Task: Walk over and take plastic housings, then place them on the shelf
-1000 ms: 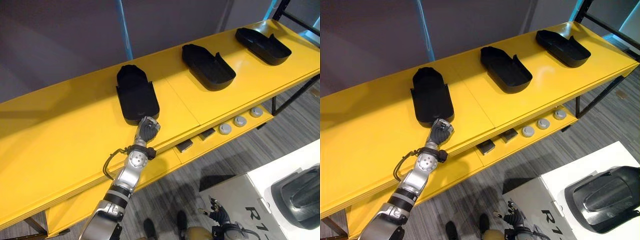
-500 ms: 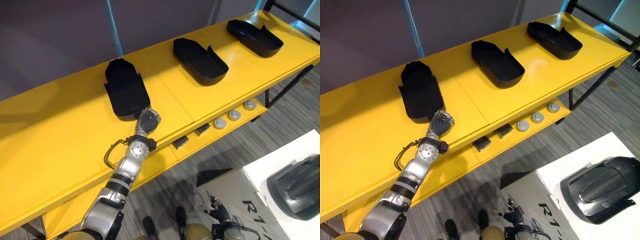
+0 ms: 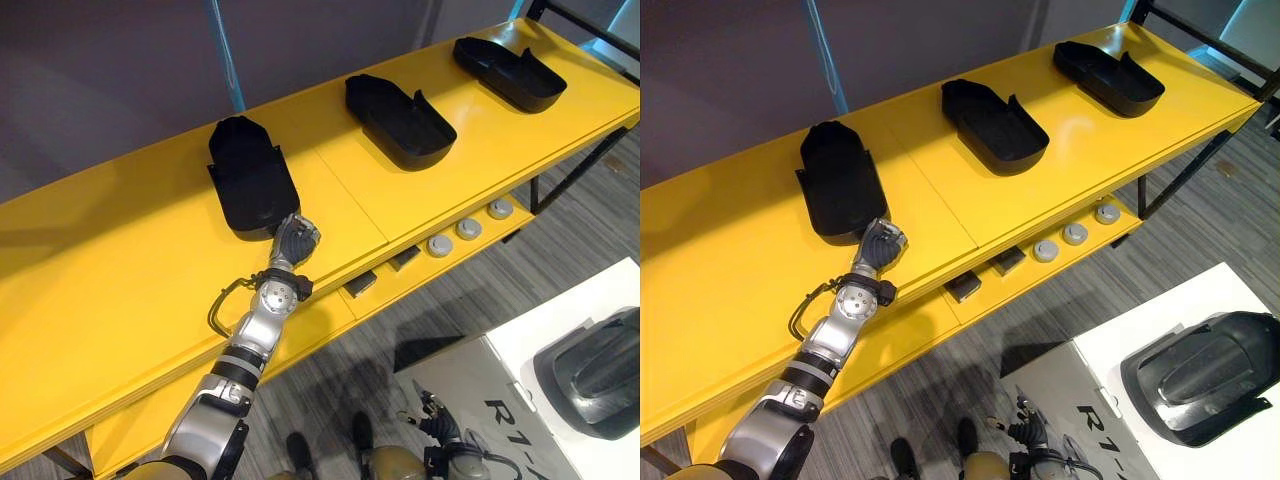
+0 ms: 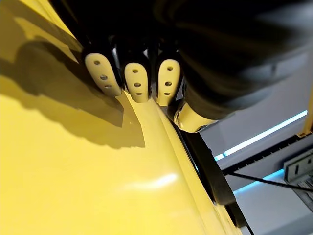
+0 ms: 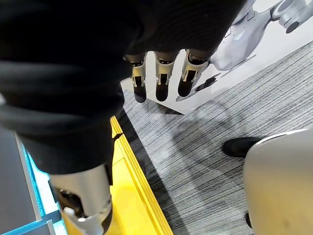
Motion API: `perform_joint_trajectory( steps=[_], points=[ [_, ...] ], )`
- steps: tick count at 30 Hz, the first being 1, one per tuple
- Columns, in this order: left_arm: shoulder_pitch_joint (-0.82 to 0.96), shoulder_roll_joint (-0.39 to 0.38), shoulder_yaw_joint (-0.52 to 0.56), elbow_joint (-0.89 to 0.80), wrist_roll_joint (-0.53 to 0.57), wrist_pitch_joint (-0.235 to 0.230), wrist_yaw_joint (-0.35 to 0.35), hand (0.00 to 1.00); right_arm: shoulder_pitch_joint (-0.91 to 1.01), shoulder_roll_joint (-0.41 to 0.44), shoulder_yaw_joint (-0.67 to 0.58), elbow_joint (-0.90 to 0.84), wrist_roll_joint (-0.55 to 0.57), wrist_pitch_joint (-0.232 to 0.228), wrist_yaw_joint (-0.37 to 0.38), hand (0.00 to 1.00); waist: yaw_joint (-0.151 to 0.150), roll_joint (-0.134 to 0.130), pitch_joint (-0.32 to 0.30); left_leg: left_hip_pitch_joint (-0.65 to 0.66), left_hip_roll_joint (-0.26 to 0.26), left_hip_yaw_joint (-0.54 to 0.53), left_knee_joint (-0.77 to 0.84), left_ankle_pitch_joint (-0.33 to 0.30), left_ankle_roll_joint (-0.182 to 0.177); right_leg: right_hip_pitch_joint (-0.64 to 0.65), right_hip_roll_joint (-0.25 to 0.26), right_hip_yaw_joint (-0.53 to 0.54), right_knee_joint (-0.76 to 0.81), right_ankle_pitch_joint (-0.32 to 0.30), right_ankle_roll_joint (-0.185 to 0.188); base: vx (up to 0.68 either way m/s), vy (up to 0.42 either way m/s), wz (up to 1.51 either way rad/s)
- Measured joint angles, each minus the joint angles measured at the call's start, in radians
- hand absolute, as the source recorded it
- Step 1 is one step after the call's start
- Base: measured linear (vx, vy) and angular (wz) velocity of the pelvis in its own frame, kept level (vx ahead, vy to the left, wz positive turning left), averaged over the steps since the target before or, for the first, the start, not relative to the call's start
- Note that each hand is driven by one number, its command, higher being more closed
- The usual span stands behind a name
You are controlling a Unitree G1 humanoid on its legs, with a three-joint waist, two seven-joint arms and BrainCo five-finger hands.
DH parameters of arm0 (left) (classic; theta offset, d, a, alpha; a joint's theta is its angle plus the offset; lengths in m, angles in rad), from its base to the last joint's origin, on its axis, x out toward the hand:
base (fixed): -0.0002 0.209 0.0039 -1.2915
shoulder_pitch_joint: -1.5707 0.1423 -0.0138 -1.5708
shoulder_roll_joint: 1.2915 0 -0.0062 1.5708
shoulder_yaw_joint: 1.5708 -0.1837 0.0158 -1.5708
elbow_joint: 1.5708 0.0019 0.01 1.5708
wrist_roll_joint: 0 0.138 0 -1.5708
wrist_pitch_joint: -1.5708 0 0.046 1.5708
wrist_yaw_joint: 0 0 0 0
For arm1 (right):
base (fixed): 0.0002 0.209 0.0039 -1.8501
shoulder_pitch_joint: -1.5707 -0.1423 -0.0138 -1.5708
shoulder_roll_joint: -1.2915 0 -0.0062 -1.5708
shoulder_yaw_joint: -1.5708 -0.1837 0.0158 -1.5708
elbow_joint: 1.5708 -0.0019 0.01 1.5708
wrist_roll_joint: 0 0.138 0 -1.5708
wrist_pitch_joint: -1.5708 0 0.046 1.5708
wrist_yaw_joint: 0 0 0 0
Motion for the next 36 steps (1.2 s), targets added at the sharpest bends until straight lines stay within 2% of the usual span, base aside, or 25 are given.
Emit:
perform_joint_trajectory(
  steps=[12,15,20,22,25,27,29,31,33,36],
  points=[
    [-0.024,0.019,0.003,0.014,-0.005,-0.008,0.017,1.0,0.0,-0.002,0.001,-0.011,0.001,0.0,-0.001,0.0,0.001,0.002,0.013,-0.001,-0.001,-0.002,0.0,0.0,-0.001,-0.001,-0.001,-0.001,0.0,-0.001,0.0,-0.01,-0.001,0.0],
    [-0.004,0.014,-0.005,-0.042,-0.053,-0.008,0.017,1.0,0.0,-0.002,0.001,-0.015,0.001,0.0,-0.002,0.0,0.0,0.004,0.014,-0.002,-0.002,-0.004,0.0,0.0,0.0,0.0,-0.001,-0.003,0.0,-0.001,0.001,0.0,0.0,0.0],
    [0.122,-0.013,-0.095,-0.337,-0.145,-0.047,0.008,1.0,0.0,-0.005,0.0,-0.014,0.002,0.0,-0.01,0.0,0.007,0.008,0.016,-0.002,-0.006,-0.023,0.0,0.0,0.0,0.007,-0.006,-0.016,0.0,-0.006,0.005,-0.01,-0.001,0.11],
    [0.155,-0.01,-0.113,-0.45,-0.171,-0.078,-0.003,1.0,0.0,-0.006,0.0,-0.013,0.003,0.0,-0.01,0.0,0.008,0.012,0.016,0.002,-0.008,-0.037,0.0,0.0,0.0,0.017,-0.009,-0.031,0.0,-0.01,0.006,-0.02,-0.005,0.18],
    [0.201,0.005,-0.102,-0.623,-0.207,-0.123,-0.009,1.0,0.0,-0.018,-0.005,0.007,0.003,0.0,-0.01,0.0,0.036,0.025,0.01,0.011,-0.009,-0.05,0.0,0.0,0.0,0.031,-0.009,-0.039,0.0,-0.015,0.007,-0.02,-0.008,0.14],
    [0.273,0.031,-0.015,-0.759,-0.246,-0.165,-0.019,1.0,0.0,-0.034,-0.007,0.02,0.003,0.0,-0.009,0.0,0.043,0.043,0.0,0.013,-0.01,-0.077,0.0,0.0,0.0,0.042,-0.011,-0.064,0.0,-0.022,0.007,-0.02,-0.026,0.29],
    [0.319,0.047,0.045,-0.807,-0.264,-0.185,-0.021,1.0,0.0,-0.043,-0.012,0.035,0.003,0.0,-0.008,0.0,0.055,0.052,-0.007,0.018,-0.01,-0.082,0.0,0.0,0.0,0.05,-0.011,-0.069,0.0,-0.025,0.007,-0.01,-0.023,0.22],
    [0.415,0.071,0.172,-0.868,-0.289,-0.201,-0.02,1.0,0.0,-0.063,-0.016,0.065,0.001,0.001,-0.006,0.0,0.075,0.066,-0.018,0.023,-0.011,-0.111,0.0,0.0,0.001,0.068,-0.012,-0.099,0.0,-0.035,0.004,-0.01,-0.032,0.34],
    [0.52,0.073,0.287,-0.915,-0.298,-0.216,-0.003,1.0,0.002,-0.067,-0.017,0.093,0.001,0.002,-0.004,0.0,0.096,0.064,-0.035,0.022,-0.01,-0.131,0.0,0.0,0.001,0.075,-0.011,-0.117,0.0,-0.041,0.002,0.0,-0.038,0.28],
    [0.635,0.06,0.398,-0.939,-0.32,-0.233,0.025,1.0,0.007,-0.069,-0.022,0.116,0.001,0.003,-0.002,0.0,0.129,0.061,-0.047,0.027,-0.012,-0.156,0.0,0.001,0.001,0.092,-0.012,-0.14,0.0,-0.05,0.004,0.01,-0.035,0.29]
  ],
)
